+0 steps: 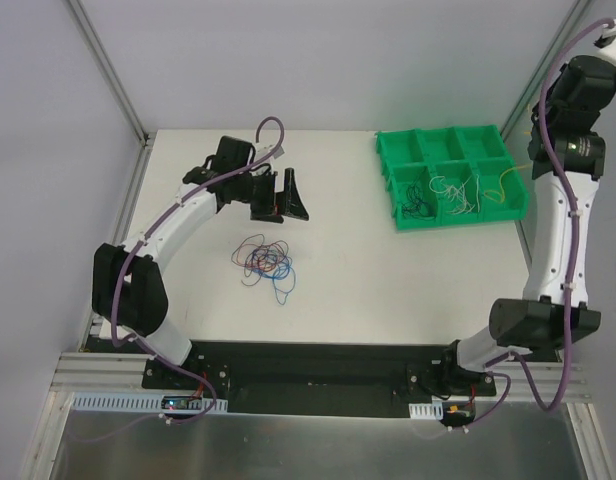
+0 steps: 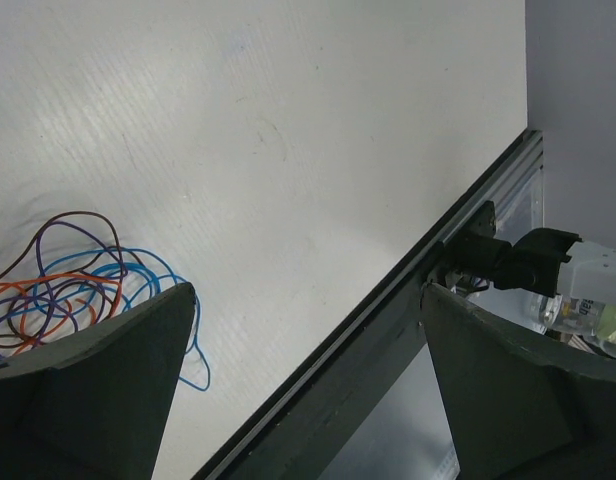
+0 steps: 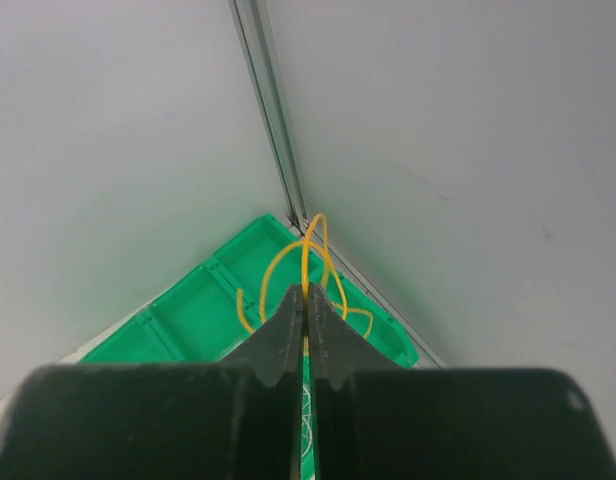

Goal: Untangle the cables

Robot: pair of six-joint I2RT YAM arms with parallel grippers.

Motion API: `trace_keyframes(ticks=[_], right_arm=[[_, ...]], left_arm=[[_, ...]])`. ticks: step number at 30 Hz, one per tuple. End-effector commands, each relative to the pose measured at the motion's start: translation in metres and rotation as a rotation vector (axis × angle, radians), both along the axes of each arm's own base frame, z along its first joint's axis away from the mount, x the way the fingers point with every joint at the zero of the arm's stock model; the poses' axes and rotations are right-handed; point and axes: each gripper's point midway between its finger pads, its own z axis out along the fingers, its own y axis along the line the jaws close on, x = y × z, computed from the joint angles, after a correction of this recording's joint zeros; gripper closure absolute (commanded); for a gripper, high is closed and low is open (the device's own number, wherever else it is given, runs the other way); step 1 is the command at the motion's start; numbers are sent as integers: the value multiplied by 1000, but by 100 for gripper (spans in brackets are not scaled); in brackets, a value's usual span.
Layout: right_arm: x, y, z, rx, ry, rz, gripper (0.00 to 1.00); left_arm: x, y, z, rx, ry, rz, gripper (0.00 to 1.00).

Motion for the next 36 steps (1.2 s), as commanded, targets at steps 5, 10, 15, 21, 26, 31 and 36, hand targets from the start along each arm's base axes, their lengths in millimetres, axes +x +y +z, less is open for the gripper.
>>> trace_keyframes(ticks=[5, 10, 15, 21, 26, 31, 36], right_arm=[[48, -27, -66, -13, 59, 0, 99], [48, -38, -56, 1, 45, -11, 100], [40, -46, -15, -48, -8, -34, 100], [43, -52, 10, -62, -57, -28, 100], [66, -52, -9, -37, -27, 5, 100], [78, -54, -42, -11, 29, 4, 100], [82, -55, -82, 11, 84, 3, 100]], left_arm=[[-4, -4, -3, -38, 31, -48, 6], [-4, -2, 0, -48, 28, -47, 6], [1, 3, 0, -59, 42, -31, 7], [5, 6, -5, -49, 47, -18, 6], [4, 5, -6, -59, 57, -23, 6], [6, 6, -8, -63, 69, -18, 6], [8, 10, -5, -75, 72, -9, 6]])
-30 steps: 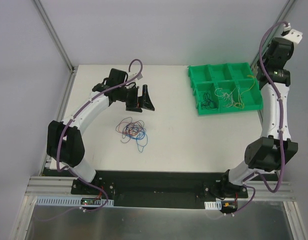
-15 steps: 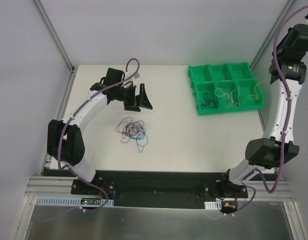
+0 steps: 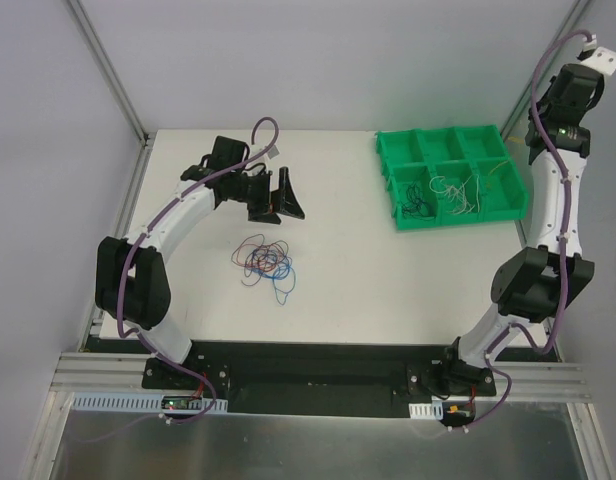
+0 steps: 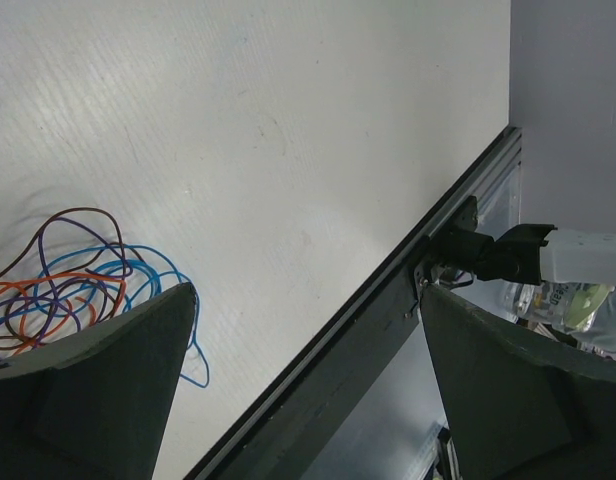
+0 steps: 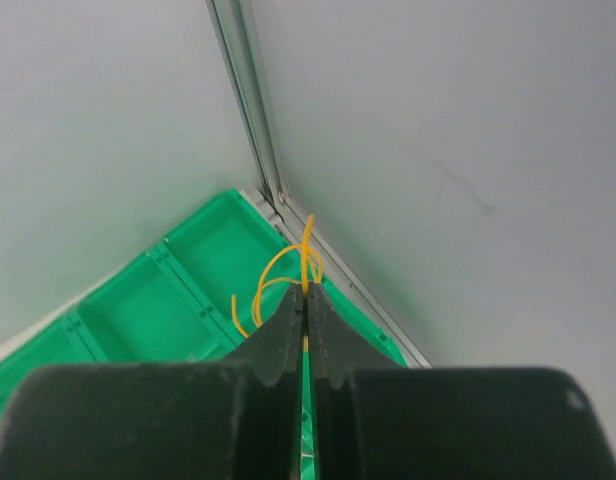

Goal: Untangle the cables

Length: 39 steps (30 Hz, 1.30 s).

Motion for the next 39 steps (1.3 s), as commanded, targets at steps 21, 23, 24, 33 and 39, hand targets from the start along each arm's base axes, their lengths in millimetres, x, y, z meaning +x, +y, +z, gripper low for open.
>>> trace_keyframes(ticks=[21, 23, 24, 33, 39], right_arm=[[12, -2, -228, 218, 372, 63, 100], [17, -3, -243, 219, 410, 80, 100], [17, -3, -249, 220, 434, 84, 97], [16, -7, -240, 261, 572, 47, 40], [-24, 15, -189, 305, 538, -5, 18]], left_arm=[[4, 9, 4, -13, -16, 18, 5], [3, 9, 5, -17, -15, 16, 5], [4, 9, 5, -13, -25, 19, 5], [3, 12, 13, -3, -65, 30, 5], [4, 18, 17, 28, -91, 72, 5]])
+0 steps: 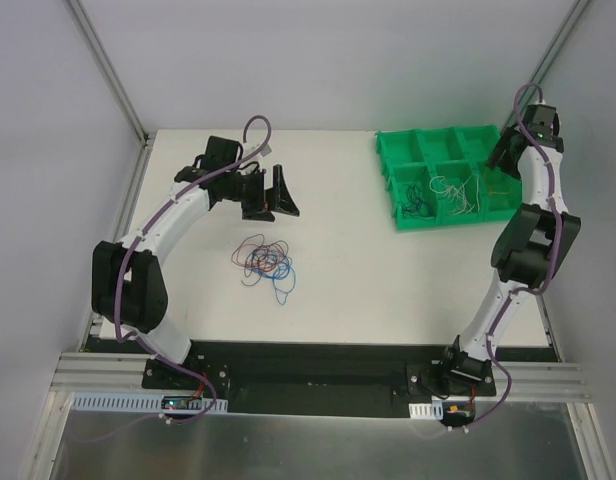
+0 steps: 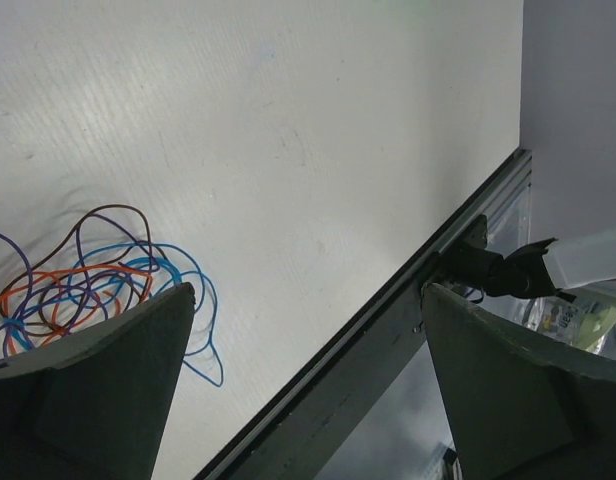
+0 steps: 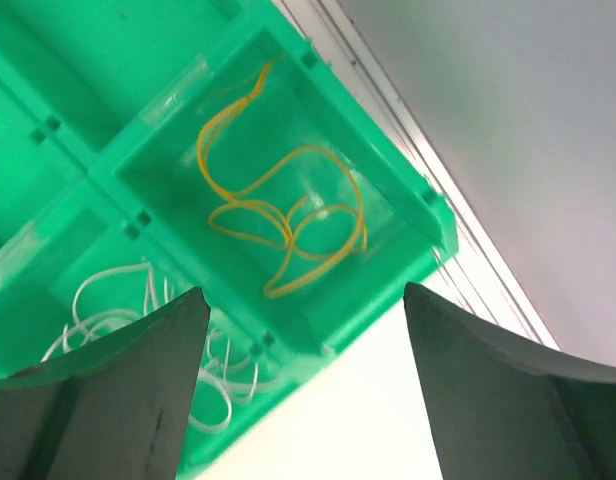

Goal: Untangle the cables

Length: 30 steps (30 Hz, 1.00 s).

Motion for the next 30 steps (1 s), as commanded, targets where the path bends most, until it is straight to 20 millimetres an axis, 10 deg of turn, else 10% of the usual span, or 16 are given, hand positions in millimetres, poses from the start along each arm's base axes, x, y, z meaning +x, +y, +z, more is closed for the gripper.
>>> trace_keyframes(ticks=[1, 6, 13, 19, 23, 30], right_arm=[[-47, 26, 58, 11, -14, -52, 17], [-76, 111, 60, 0, -81, 76, 16], [-122, 325, 23, 278, -147, 573, 21], [-204, 495, -26, 531, -90, 995, 29], [-232, 542, -58, 575, -27, 1120, 38], [-244, 555, -97, 353, 14, 1165, 48]], left_arm=[[1, 12, 19, 42, -98, 59, 5], [17, 53, 19, 224, -154, 287, 8], [-6, 94, -10, 211, -12, 482, 13], [-44, 79, -49, 125, 71, 392, 15], [-57, 60, -78, 175, 132, 323, 18], [-54, 56, -109, 285, 187, 343, 23]])
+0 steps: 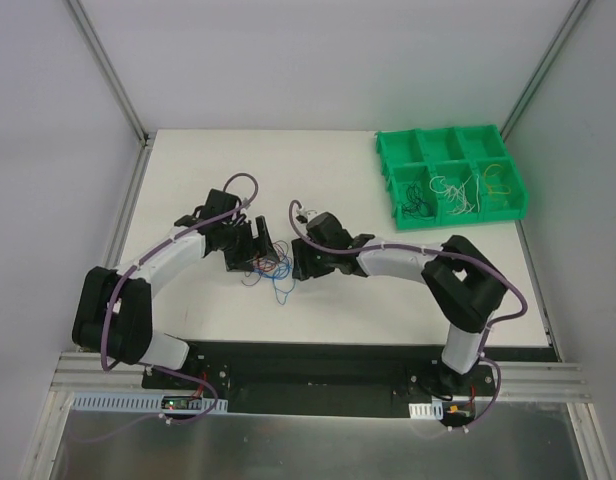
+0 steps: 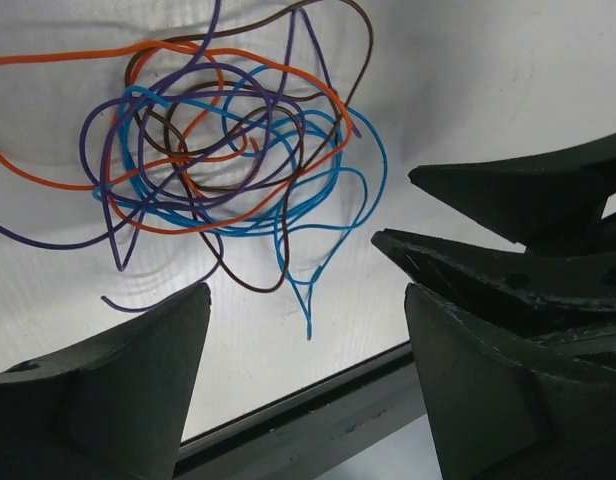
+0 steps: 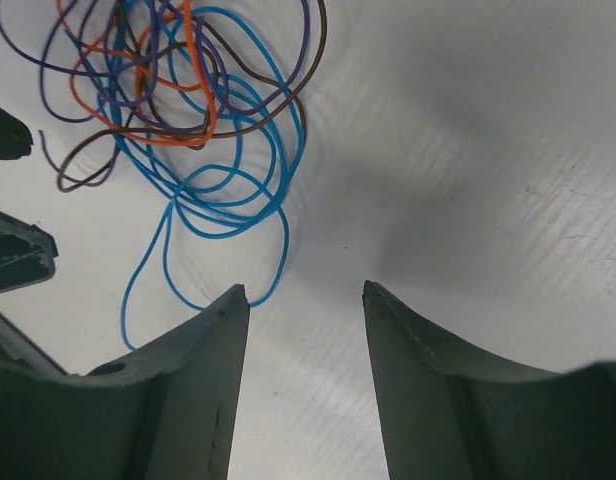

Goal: Untangle the cables

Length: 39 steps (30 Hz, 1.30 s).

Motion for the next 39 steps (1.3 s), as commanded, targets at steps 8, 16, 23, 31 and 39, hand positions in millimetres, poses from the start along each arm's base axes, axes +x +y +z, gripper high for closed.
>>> trace_keyframes(ticks=[8, 16, 23, 31, 39], right_arm=[[19, -6, -13, -372, -281, -118, 52], [25, -28, -14, -477, -374, -198, 85], [22, -57, 30, -395, -524, -262, 100], [21, -158, 163, -297, -814, -548, 100], [8, -246, 275, -44, -952, -739, 100]], left_arm=[[32, 18, -17, 121, 46, 166, 31], [40, 17, -35, 121, 131, 193, 33], [46, 13, -59, 186, 192, 157, 29], [43, 26, -71, 250, 218, 165, 34], [38, 34, -84, 236, 268, 156, 38]])
